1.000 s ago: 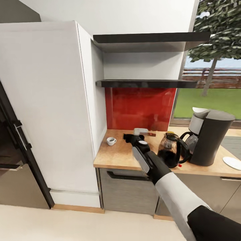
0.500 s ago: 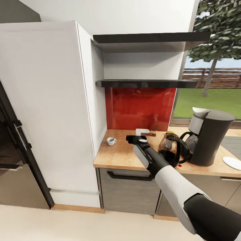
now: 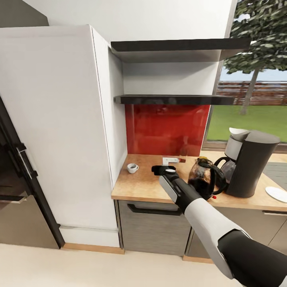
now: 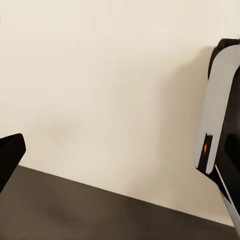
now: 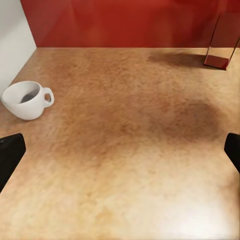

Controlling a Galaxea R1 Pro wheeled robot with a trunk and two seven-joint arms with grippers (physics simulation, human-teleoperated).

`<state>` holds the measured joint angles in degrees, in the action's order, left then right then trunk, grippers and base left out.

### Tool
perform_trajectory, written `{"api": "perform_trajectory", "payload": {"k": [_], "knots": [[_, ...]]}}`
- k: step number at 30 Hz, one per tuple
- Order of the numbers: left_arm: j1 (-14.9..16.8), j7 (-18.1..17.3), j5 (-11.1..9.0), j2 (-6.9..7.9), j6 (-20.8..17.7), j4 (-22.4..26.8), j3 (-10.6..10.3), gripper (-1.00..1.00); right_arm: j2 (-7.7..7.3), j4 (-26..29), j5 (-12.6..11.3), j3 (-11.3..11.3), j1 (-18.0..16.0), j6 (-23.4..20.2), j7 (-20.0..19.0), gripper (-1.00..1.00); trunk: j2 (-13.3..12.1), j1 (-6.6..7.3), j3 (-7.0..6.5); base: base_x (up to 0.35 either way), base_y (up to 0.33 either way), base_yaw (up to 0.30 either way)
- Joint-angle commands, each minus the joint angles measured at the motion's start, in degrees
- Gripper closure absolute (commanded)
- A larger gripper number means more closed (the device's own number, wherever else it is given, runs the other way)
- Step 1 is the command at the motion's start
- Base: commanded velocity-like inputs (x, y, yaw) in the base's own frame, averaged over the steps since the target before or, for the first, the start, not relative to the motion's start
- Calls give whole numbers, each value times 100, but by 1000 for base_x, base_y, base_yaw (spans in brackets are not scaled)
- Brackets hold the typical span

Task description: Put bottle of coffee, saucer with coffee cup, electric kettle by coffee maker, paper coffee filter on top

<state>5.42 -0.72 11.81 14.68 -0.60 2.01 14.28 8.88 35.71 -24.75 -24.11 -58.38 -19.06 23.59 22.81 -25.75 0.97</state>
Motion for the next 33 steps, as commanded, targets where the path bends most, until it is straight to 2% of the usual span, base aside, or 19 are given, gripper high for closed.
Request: {"api": "perform_trajectory", "payload": {"k": [1, 8, 14, 26, 28, 30, 33], "knots": [[3, -8, 55, 0, 8, 8, 49, -100, -2, 2, -48, -32, -6, -19, 49, -100, 11, -3, 10, 0, 0, 0], [3, -8, 23, 8, 77, 76, 115, -100, -5, -2, -48, -32, -6, -19, 49, -100, 11, -3, 10, 85, 0, 0], [44, -8, 7, -1, 699, 101, 112, -100, -1, -11, -48, -32, -6, -19, 49, -100, 11, -3, 10, 204, 1, 0], [71, -12, -78, -9, 814, 272, 143, -100, -4, -161, -49, -32, -6, -19, 49, -100, 11, -3, 10, 207, 156, 0], [72, -14, -80, -9, 900, 277, 144, -100, -3, -165, -48, -32, -6, -19, 49, -100, 11, -3, 10, 45, 210, 0], [70, -16, -81, -13, 1206, 275, 145, -100, -7, -212, -48, -32, -6, -19, 49, -100, 11, -3, 10, 19, 90, 0], [68, -27, -84, -16, 1359, 265, 145, -100, -8, -326, -48, -32, -6, -19, 49, -100, 11, -3, 10, 6, 108, 0]]}}
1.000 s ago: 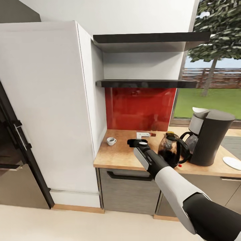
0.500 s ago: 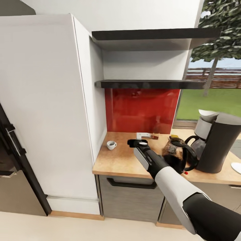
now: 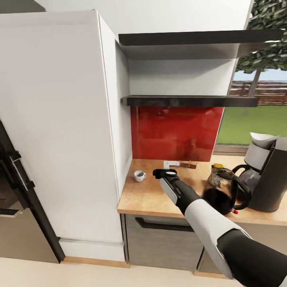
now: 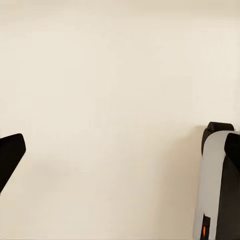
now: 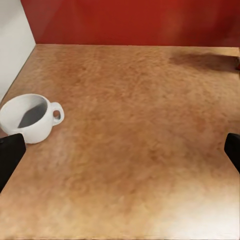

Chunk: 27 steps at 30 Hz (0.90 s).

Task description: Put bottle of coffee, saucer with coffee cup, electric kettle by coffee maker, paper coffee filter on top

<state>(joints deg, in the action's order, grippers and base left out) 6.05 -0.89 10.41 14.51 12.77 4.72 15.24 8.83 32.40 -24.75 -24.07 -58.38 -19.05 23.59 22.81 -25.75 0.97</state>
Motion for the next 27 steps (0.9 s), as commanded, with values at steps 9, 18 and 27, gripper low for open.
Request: {"api": "perform_trajectory", "payload": {"k": [9, 18, 27], "knots": [[1, -53, 52, -5, 113, -40, 41, -100, -4, -297, -44, -36, -6, -20, 50, -100, 11, -3, 10, 1, 277, 0], [1, -57, 57, -73, 93, -40, 41, -100, -8, -346, -32, -35, -7, -20, 50, -100, 11, -3, 10, 191, 208, 0], [7, -6, 66, -104, 165, 151, 20, -100, -61, -341, -47, -27, -7, -27, 58, -100, 11, -3, 10, 178, 56, 0]]}}
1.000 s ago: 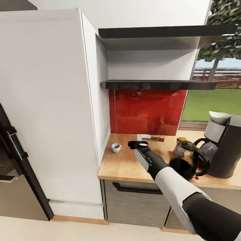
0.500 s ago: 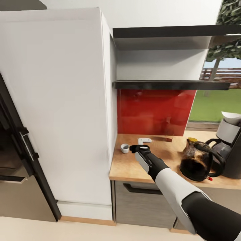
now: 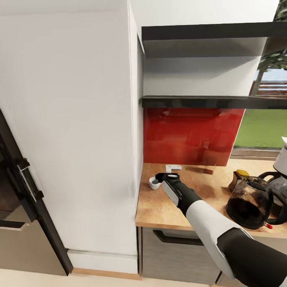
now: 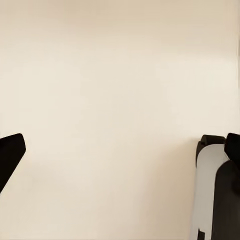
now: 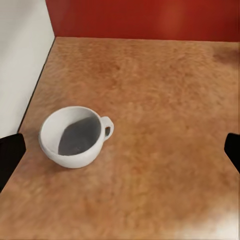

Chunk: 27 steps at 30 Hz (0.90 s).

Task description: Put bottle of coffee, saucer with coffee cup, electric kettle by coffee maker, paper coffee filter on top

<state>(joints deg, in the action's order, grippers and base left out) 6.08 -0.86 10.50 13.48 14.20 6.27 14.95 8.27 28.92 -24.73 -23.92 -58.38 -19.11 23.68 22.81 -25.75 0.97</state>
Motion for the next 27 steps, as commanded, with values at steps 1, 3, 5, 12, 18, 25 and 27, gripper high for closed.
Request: {"api": "perform_trajectory", "payload": {"k": [1, 3, 5, 12, 18, 25, 27], "knots": [[5, -9, 57, -3, 22, 54, 49, -100, -8, 8, -50, -43, -6, -20, 49, -100, 11, -4, 10, 25, 6, 0], [6, -10, 57, -12, 11, 294, 56, -100, -14, 6, -48, -42, -3, -22, 49, -100, 11, -4, 10, 57, 3, 0], [7, -14, 57, -14, -13, 419, 59, -100, -17, 3, -44, -42, -3, -22, 49, -100, 11, -4, 10, 160, 2, 0], [0, -44, 57, -84, -21, 472, 56, -100, -19, -2, -41, -43, 2, -15, 49, -100, 11, -4, 10, 181, 0, 0], [-6, -46, 54, -130, -16, 464, 37, -100, -16, -197, -60, -43, 4, -14, 49, -100, 11, -4, 10, 14, 0, 0], [-10, -46, 53, -135, -26, 455, 34, -100, -10, -391, -57, -51, 3, -14, 49, -100, 11, -4, 10, 9, 0, 0], [-11, -46, 49, -135, -23, 394, 34, -100, -10, -466, -67, -51, 3, -14, 46, -100, 11, -4, 10, 205, 43, 0]]}}
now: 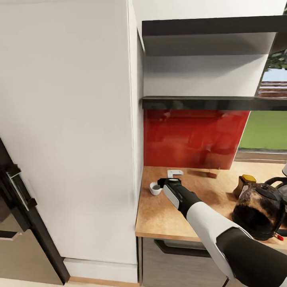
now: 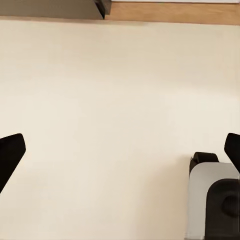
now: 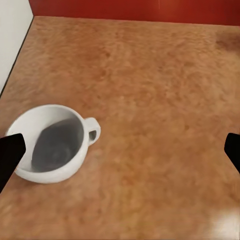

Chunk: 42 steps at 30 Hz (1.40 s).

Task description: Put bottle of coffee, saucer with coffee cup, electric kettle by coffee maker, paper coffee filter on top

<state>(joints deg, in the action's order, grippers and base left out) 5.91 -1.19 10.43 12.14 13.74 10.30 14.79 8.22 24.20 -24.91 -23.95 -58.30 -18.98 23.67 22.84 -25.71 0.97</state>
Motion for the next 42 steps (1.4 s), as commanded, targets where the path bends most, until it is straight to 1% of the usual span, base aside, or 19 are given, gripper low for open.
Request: {"api": "perform_trajectory", "payload": {"k": [1, 5, 14, 24, 32, 37, 42], "knots": [[6, -12, 57, -1, 26, -27, 50, -100, -5, 3, -48, -49, -6, -27, 46, -100, 7, -7, 10, 233, 60, 0], [6, -12, 56, -1, 29, -60, 50, -100, -5, -1, -48, -49, -5, -27, 48, -100, 7, -7, 10, 128, 28, 0], [6, -12, 57, -1, 18, -82, 50, -100, -5, -79, -40, -49, -6, -27, 46, -100, 7, -7, 10, 15, 1, 0], [1, -12, 56, -1, 32, -214, 50, -100, -5, -160, -49, -49, -6, -27, 41, -100, 7, -7, 10, 218, 0, 0], [-2, -15, 56, -1, 32, -249, 50, -100, -5, -179, -29, -49, -5, -27, 41, -100, 7, -7, 10, 15, 0, 0], [-3, -13, 57, -1, 32, -318, 50, -100, 7, -447, -53, -49, -5, -21, 34, -100, 7, -7, 10, 0, 0, 0], [-10, -13, 56, -1, 27, -327, 50, -100, 12, -498, -58, -49, -1, -18, 32, -100, 7, -7, 10, 0, 0, 0]]}}
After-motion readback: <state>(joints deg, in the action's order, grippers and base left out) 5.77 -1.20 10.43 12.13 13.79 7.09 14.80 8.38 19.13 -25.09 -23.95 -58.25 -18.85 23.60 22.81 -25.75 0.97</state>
